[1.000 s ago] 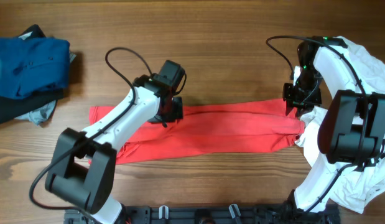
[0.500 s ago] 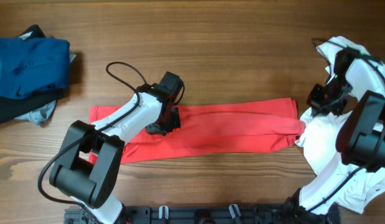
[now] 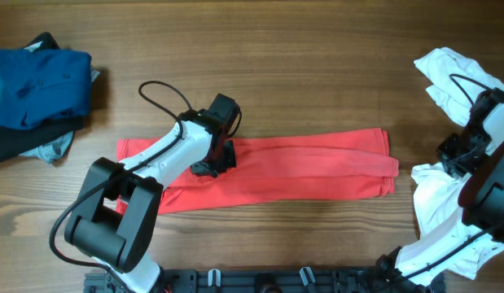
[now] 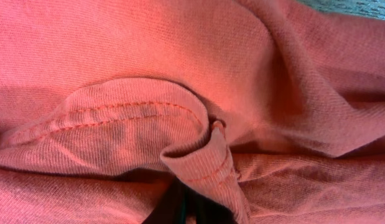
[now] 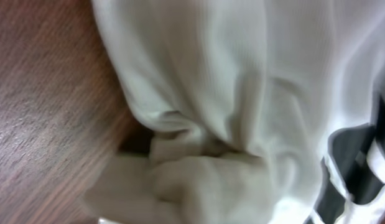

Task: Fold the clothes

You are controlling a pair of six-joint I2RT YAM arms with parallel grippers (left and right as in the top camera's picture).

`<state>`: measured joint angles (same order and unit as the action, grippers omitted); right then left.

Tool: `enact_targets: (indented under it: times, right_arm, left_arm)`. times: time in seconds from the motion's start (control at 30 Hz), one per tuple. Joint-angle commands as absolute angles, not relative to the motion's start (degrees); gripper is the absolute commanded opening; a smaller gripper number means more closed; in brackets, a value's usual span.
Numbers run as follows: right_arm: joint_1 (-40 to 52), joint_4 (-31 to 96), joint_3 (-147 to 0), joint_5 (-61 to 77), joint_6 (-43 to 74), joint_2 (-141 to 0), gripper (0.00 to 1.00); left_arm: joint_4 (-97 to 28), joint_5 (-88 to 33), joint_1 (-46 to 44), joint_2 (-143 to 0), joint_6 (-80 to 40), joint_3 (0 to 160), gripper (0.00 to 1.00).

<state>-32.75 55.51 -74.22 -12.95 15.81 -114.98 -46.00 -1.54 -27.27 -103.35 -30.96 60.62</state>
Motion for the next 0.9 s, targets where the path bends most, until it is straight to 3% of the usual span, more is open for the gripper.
enact_targets:
  times: [0.0, 0.1, 0.27, 0.87]
  right_arm:
    - [-30.98, 56.1, -76.25, 9.96, -1.17, -115.46, 0.25]
    - [-30.37, 56.55, -76.25, 14.55, -4.71, -112.79, 0.29]
    - [-30.22, 58.85, -76.25, 21.71, -9.26, -107.77, 0.45]
    - [-23.24, 55.42, -64.36, 17.34, -12.91, -107.79, 0.47]
  left_arm:
    - [-46.02, -0.97, -27.35, -104.05, -31.99, 59.86, 0.09]
    - [-46.02, -0.97, -27.35, -104.05, -32.01, 59.83, 0.09]
    - [-46.02, -0.97, -27.35, -104.05, -32.01, 59.86, 0.09]
    - [-45.65, -0.97, -27.35, -104.05, -32.03, 59.86, 0.1]
